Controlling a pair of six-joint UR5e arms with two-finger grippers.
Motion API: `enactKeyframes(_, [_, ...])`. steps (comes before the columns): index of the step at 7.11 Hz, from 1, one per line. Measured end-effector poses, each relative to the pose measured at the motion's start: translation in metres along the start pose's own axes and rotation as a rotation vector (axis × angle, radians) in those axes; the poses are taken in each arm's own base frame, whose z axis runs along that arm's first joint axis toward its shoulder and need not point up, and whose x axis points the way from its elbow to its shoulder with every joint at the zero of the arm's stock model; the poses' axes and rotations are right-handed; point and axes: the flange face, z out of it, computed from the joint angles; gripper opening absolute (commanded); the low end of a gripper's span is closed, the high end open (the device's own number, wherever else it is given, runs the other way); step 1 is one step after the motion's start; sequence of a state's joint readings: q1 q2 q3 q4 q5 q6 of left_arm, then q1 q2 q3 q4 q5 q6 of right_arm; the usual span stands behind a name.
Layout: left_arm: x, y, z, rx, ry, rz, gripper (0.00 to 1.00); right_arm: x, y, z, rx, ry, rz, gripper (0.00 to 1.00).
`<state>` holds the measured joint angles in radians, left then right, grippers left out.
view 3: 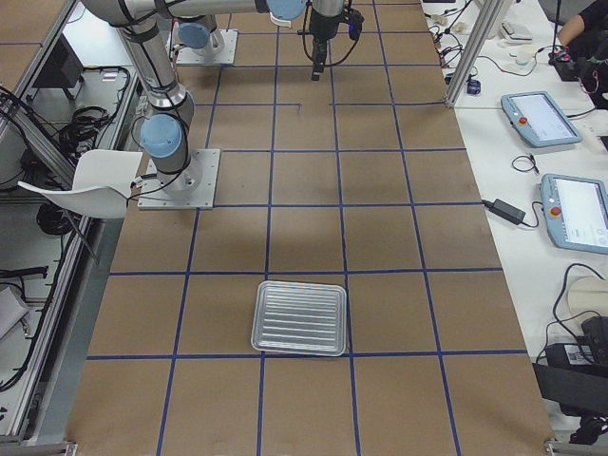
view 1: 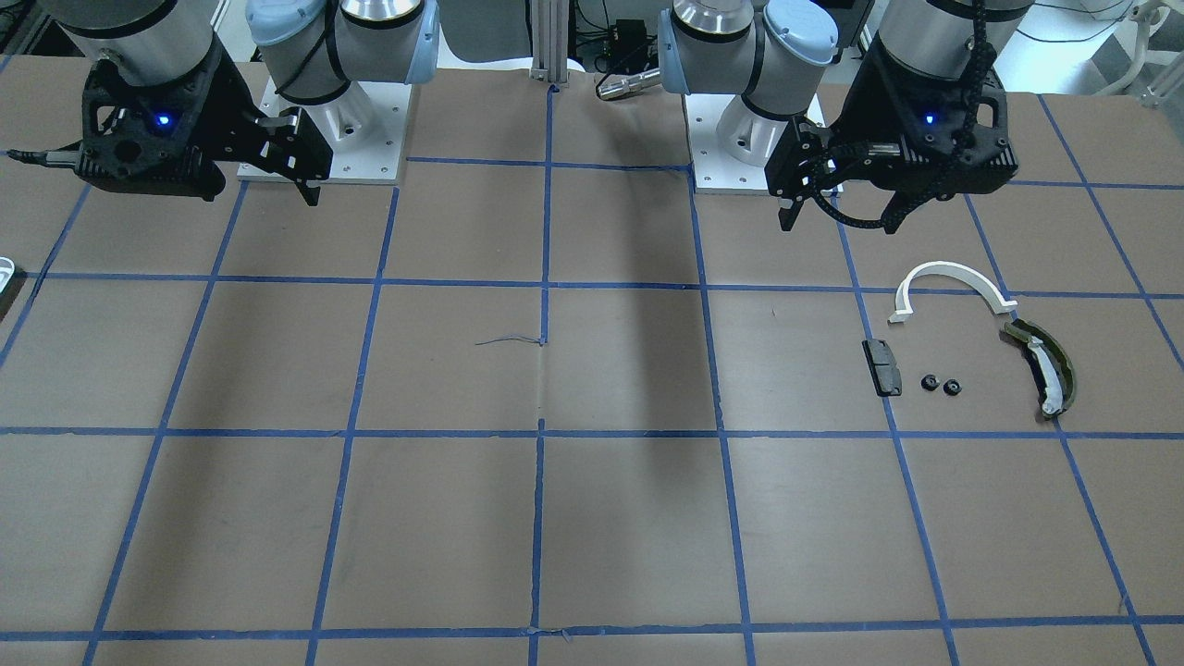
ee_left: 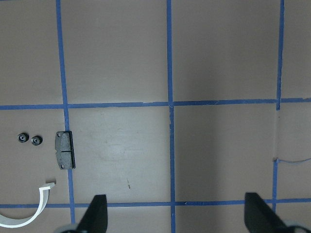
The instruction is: Place bearing gear from tray to pile
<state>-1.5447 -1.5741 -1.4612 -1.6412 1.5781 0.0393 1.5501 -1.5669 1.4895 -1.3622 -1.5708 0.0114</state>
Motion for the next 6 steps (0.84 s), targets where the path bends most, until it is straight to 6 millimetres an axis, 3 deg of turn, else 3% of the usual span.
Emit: enactKeyframes(6, [0.0007,0.0033,-0.0048,0.008,-0.001,0.002,1.00,-0.0004,-0.0001,0.0000,0.001,-0.001,0.001,1.00])
